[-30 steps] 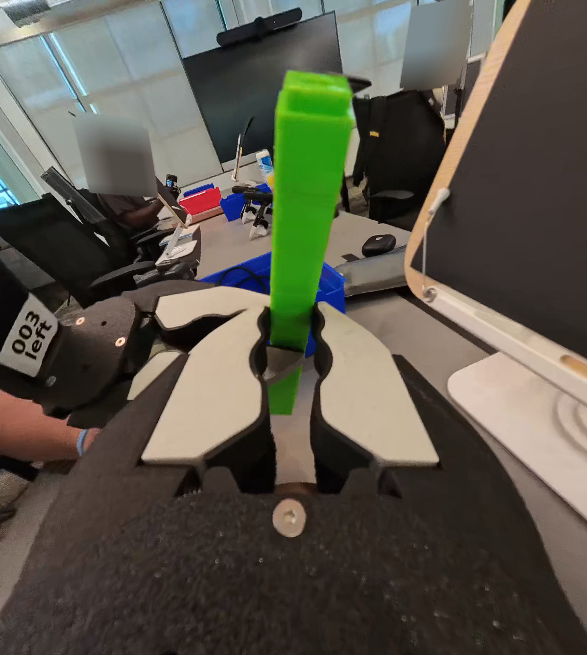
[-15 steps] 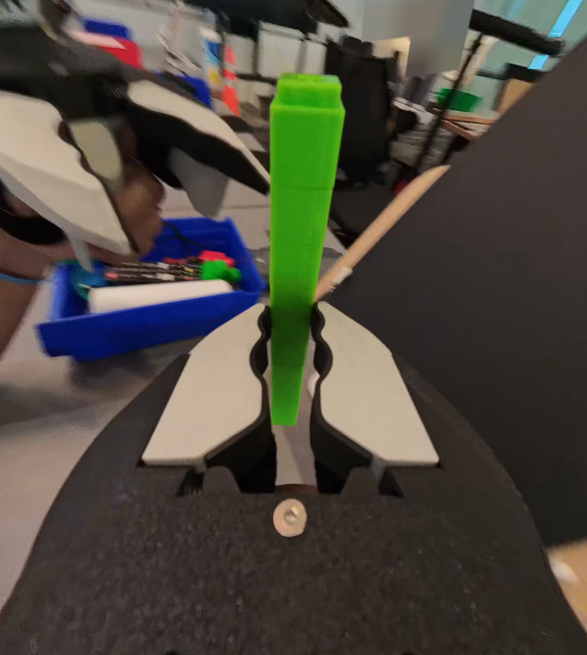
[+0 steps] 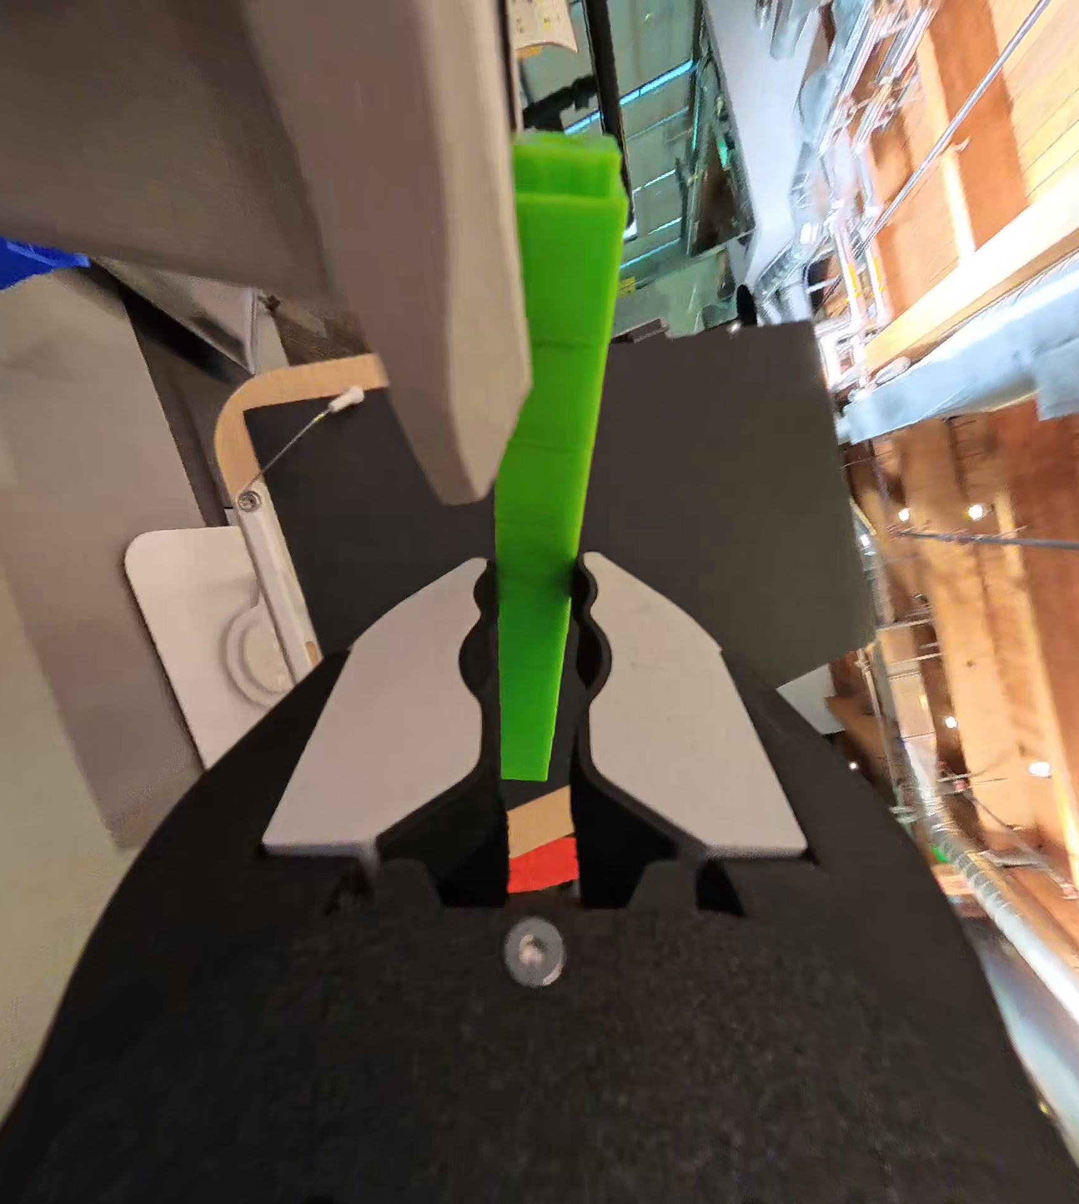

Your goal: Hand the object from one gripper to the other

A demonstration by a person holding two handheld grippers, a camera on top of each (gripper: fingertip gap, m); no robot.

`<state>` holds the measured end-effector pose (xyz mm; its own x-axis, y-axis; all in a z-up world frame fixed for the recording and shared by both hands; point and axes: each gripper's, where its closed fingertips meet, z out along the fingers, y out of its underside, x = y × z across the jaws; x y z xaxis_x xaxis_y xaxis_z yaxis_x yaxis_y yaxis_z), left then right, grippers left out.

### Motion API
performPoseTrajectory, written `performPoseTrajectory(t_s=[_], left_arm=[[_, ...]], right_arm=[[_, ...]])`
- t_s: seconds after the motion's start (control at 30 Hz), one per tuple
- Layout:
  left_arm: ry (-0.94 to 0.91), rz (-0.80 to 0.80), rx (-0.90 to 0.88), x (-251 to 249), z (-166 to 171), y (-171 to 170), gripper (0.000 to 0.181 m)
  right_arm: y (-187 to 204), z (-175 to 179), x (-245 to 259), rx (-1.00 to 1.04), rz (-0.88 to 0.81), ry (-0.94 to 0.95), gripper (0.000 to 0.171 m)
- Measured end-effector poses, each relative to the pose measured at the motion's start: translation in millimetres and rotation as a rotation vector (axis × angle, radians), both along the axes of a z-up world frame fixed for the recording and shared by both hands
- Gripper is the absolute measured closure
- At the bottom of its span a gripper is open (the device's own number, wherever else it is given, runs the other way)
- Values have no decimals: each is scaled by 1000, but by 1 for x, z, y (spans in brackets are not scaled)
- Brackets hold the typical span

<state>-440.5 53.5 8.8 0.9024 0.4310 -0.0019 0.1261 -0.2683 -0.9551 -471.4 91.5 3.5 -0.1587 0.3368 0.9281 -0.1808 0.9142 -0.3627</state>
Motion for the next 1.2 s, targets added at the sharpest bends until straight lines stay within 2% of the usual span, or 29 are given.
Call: performPoseTrajectory(t_s=[0.07,0.13,0.17,0.27,0.33,0.37,0.47,0.53,0.63,0.7,0.77,0.83,0.97,1.2], left_arm=[[-31,-7,0,-1,-3,0,127],[-57,-27,-3,0,-7,1,150],[-59,-30,1,-1,-7,1,156],[-7,-39,-13,-1,-5,0,158],[34,-52,-11,1,-1,0,158],[37,-52,-1,1,2,0,158],[120,2,61,-5,20,-11,158],[165,13,124,-4,36,-22,158],[200,-37,246,6,59,-42,158],[195,-101,305,15,69,-55,157],[153,-168,354,23,75,-68,158],[87,-230,409,29,79,-80,158],[2,-341,459,39,80,-89,158],[-38,-441,404,51,69,-74,158]], right_arm=[[-6,-1,1,49,-1,32,150],[-11,-3,3,91,-3,52,150],[-13,-5,4,104,1,51,150],[-14,-4,6,102,27,77,149],[-15,-1,10,14,81,78,150],[-15,0,13,-42,112,50,149],[-11,12,24,-291,211,-70,126],[-5,27,32,-500,298,-137,124],[7,43,36,-857,443,-305,110],[18,55,37,-1082,554,-420,110],[26,66,48,-1249,733,-545,110],[27,67,60,-1272,874,-650,110],[14,47,71,-1124,901,-744,107],[-4,52,84,-1105,981,-783,113]])
